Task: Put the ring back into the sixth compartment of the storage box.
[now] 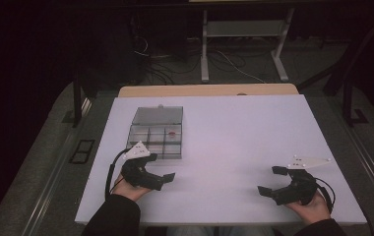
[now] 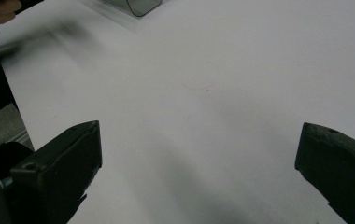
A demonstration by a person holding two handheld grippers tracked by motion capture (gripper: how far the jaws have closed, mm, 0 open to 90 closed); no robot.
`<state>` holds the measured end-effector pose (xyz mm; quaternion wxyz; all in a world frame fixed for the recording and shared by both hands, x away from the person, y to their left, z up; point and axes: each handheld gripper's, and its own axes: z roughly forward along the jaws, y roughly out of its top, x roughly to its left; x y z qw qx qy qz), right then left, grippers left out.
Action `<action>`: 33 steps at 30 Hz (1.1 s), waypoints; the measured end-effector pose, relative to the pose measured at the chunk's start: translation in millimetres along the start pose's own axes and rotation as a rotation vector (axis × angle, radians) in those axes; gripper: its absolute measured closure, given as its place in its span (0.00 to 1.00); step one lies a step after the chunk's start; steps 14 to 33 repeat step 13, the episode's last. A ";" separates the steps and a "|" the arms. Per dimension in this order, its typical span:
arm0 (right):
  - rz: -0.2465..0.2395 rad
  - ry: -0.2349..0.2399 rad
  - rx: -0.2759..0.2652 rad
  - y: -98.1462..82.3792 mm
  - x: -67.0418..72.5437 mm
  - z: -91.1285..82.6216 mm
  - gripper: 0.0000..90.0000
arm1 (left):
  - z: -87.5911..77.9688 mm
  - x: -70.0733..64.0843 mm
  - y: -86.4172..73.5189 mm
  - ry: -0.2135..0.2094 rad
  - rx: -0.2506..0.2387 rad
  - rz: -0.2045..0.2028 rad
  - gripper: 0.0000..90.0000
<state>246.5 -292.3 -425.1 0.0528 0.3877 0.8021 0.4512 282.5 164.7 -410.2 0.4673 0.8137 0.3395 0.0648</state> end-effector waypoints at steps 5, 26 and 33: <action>-0.001 -0.001 0.001 -0.1 -0.2 0.2 0.01 | 2.8 -3.1 -9.5 -0.022 0.002 -0.001 0.00; 0.000 0.001 0.002 -0.2 -0.3 0.4 0.01 | 8.4 -2.4 -19.6 -0.028 0.024 -0.008 0.00; 0.000 0.001 0.002 -0.2 -0.3 0.4 0.01 | 8.4 -2.4 -19.6 -0.028 0.024 -0.008 0.00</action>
